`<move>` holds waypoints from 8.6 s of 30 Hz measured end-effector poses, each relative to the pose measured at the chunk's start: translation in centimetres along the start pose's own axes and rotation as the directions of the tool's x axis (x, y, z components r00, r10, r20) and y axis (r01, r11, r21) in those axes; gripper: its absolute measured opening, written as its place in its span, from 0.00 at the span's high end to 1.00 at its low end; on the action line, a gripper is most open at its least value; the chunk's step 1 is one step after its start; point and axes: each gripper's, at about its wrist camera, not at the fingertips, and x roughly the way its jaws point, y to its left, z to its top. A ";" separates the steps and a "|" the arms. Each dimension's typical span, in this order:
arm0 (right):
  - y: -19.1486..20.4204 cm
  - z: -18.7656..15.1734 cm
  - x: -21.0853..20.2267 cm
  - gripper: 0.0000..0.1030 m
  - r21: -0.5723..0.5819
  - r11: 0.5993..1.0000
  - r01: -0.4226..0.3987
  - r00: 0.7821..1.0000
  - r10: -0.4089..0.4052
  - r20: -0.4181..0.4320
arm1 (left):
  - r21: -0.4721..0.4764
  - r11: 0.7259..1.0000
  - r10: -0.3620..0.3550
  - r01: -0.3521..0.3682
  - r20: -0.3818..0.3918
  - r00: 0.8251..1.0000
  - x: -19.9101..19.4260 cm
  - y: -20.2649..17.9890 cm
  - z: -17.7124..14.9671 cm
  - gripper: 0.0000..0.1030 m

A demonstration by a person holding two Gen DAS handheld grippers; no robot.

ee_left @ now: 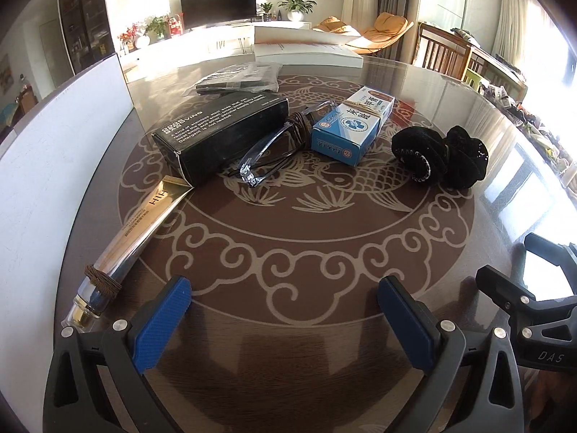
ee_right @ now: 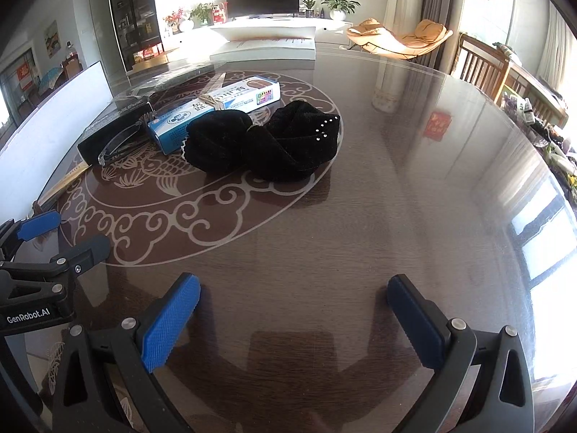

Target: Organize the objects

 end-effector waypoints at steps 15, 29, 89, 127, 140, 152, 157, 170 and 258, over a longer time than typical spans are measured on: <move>0.0 0.0 0.0 0.00 0.000 1.000 0.000 1.000 0.000 0.001 | 0.000 1.000 0.000 0.000 0.000 1.000 0.0 0.0 0.0 0.00; 0.0 -0.1 0.0 0.00 0.000 1.000 -0.001 1.000 0.001 0.001 | 0.000 1.000 0.000 0.000 0.000 1.000 0.0 0.0 0.0 0.00; -1.9 7.1 -1.2 0.00 -0.096 0.970 -0.224 0.974 0.227 0.016 | 0.070 0.992 -0.101 0.104 -0.042 0.994 -2.9 7.8 -1.2 0.70; 4.9 9.2 -7.2 0.63 -0.094 0.880 -0.466 0.884 0.458 -0.096 | -0.040 0.976 -0.205 0.215 0.176 0.963 -11.6 8.0 -1.0 0.75; 21.9 13.7 -17.2 0.63 -0.254 0.674 -0.694 0.702 0.712 -0.028 | -0.192 0.953 -0.139 0.236 0.414 0.900 -27.0 21.0 -1.6 0.80; 33.7 10.8 -11.7 0.16 -0.230 0.643 -0.731 0.679 0.718 -0.150 | -0.387 0.905 0.236 -0.178 0.108 0.966 -21.0 33.7 -4.4 0.14; 24.5 7.8 -10.1 0.01 -0.303 0.834 -0.462 0.865 0.499 0.052 | -0.343 0.930 0.202 -0.131 0.179 0.963 -21.3 29.1 -4.9 0.13; 4.1 2.3 0.3 0.01 -0.042 0.999 -0.002 1.000 0.002 0.000 | -0.008 0.987 -0.161 0.162 0.080 0.984 -12.4 4.7 -2.0 0.00; 3.4 4.0 2.8 0.00 0.009 1.000 0.003 1.000 -0.003 0.005 | 0.004 1.000 -0.005 0.005 -0.020 1.000 -1.3 2.7 0.7 0.00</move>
